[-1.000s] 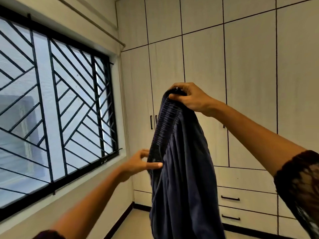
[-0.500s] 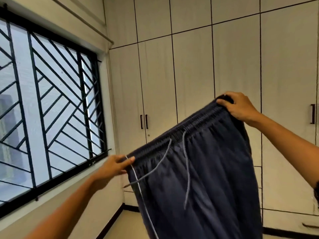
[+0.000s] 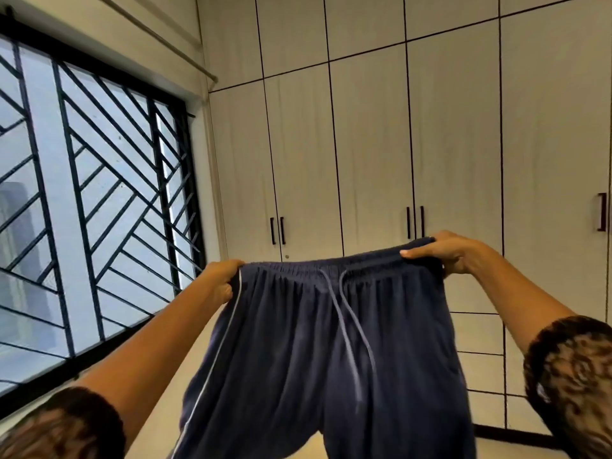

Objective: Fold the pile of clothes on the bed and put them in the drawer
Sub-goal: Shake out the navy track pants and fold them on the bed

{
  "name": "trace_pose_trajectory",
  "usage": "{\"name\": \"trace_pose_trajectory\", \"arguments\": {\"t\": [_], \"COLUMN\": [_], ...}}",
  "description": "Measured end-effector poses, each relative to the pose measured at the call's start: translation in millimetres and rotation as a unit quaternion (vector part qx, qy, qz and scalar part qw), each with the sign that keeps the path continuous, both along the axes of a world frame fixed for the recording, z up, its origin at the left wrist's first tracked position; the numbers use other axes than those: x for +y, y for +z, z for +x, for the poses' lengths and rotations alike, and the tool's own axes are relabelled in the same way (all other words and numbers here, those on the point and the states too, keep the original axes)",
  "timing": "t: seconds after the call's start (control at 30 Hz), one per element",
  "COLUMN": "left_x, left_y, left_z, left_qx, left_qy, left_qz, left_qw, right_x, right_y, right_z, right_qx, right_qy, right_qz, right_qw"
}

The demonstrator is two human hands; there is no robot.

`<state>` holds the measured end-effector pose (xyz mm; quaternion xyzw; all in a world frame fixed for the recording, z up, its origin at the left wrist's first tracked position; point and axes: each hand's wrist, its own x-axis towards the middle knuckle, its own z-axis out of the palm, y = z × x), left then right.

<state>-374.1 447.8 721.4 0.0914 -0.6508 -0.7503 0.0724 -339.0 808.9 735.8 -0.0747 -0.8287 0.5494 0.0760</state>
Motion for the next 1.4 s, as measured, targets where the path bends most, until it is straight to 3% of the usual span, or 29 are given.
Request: {"name": "trace_pose_trajectory", "arguments": {"t": [0.23, 0.33, 0.43, 0.6, 0.7, 0.77, 0.83, 0.93, 1.0, 1.13, 1.3, 1.4], "left_x": [19.9, 41.6, 64.2, 87.8, 77.1, 72.6, 72.2, 66.9, 62.8, 61.6, 55.1, 44.1], "left_y": [1.3, 9.9, 16.2, 28.3, 35.7, 38.4, 39.2, 42.1, 41.3, 46.1, 65.4, 77.5], "left_z": [-3.8, 23.2, 48.6, 70.3, 65.9, 62.0, 57.0, 45.6, 38.6, 37.6, 39.5, 44.0], "left_qx": [0.0, 0.058, 0.098, 0.169, 0.164, 0.177, 0.248, 0.395, 0.414, 0.38, 0.41, 0.423], "left_qy": [0.018, 0.021, -0.046, -0.138, -0.155, -0.164, -0.128, -0.005, -0.009, -0.03, 0.012, 0.06], "left_qz": [0.059, 0.059, 0.024, -0.11, -0.093, -0.122, -0.243, -0.481, -0.556, -0.557, -0.627, -0.618], "left_qw": [0.998, 0.996, 0.994, 0.97, 0.97, 0.963, 0.929, 0.783, 0.721, 0.738, 0.663, 0.66], "right_x": [-61.4, -87.3, -121.7, -154.8, -143.9, -137.6, -140.3, -145.2, -147.1, -151.6, -149.2, -151.2], "right_y": [-2.5, 3.8, 4.4, 6.0, 8.5, 8.8, 11.0, 14.0, 15.2, 14.5, -15.1, -58.4], "right_z": [-16.8, -16.6, -15.3, 2.6, 11.4, 8.3, 9.9, 12.0, 12.4, 16.1, 12.2, 12.9], "right_qx": [0.013, 0.057, 0.113, 0.163, 0.165, 0.181, 0.21, 0.246, 0.261, 0.273, 0.273, 0.247], "right_qy": [-0.043, -0.019, 0.023, 0.145, 0.242, 0.237, 0.196, 0.19, 0.214, 0.257, 0.255, 0.272], "right_qz": [-0.17, -0.199, -0.172, -0.068, -0.074, -0.027, -0.002, -0.047, -0.084, -0.122, -0.188, -0.186], "right_qw": [0.984, 0.978, 0.978, 0.974, 0.953, 0.954, 0.958, 0.949, 0.937, 0.919, 0.908, 0.911]}}
